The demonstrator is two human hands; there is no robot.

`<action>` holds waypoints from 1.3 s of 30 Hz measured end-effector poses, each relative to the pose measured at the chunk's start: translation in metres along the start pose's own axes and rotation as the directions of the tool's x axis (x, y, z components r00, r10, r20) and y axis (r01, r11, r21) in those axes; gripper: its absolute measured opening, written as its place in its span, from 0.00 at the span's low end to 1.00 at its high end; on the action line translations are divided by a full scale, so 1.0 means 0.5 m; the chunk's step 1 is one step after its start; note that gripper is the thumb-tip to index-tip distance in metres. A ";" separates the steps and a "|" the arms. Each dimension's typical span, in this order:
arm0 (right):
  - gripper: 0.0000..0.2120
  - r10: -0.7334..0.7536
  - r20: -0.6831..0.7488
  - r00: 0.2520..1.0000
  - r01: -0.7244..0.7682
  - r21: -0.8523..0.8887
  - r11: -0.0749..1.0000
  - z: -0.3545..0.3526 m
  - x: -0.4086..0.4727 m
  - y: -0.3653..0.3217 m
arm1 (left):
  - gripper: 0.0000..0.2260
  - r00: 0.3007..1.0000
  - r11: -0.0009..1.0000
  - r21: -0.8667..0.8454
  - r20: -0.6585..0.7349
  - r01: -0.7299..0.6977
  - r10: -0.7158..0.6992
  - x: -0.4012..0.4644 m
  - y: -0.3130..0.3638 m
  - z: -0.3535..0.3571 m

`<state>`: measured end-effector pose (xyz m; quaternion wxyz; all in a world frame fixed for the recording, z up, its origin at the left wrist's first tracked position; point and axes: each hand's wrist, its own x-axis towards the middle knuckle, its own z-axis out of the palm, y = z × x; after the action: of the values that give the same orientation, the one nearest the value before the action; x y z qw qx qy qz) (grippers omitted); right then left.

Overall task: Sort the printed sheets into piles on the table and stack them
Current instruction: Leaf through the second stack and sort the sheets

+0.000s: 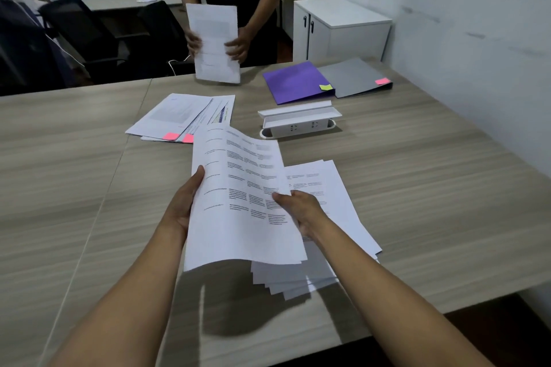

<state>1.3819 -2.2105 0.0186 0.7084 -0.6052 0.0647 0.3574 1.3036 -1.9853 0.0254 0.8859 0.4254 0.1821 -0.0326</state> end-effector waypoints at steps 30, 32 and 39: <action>0.16 0.052 0.049 0.997 -0.051 -0.011 0.999 -0.001 0.005 -0.005 | 0.23 0.999 0.999 -0.033 0.020 0.033 -0.032 -0.007 0.000 -0.006; 0.16 0.030 0.016 0.999 -0.031 0.036 0.999 -0.008 0.008 -0.006 | 0.23 0.999 0.999 -0.041 0.015 0.033 -0.032 -0.006 0.001 -0.011; 0.16 -0.037 -0.133 0.990 -0.002 -0.282 0.959 -0.058 0.022 -0.013 | 0.22 0.998 0.998 0.008 -0.018 0.065 -0.065 0.004 -0.010 -0.002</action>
<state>1.4037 -2.2319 0.0106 0.6120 -0.7235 0.0562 0.3144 1.3042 -1.9873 0.0203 0.8807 0.4235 0.2038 -0.0584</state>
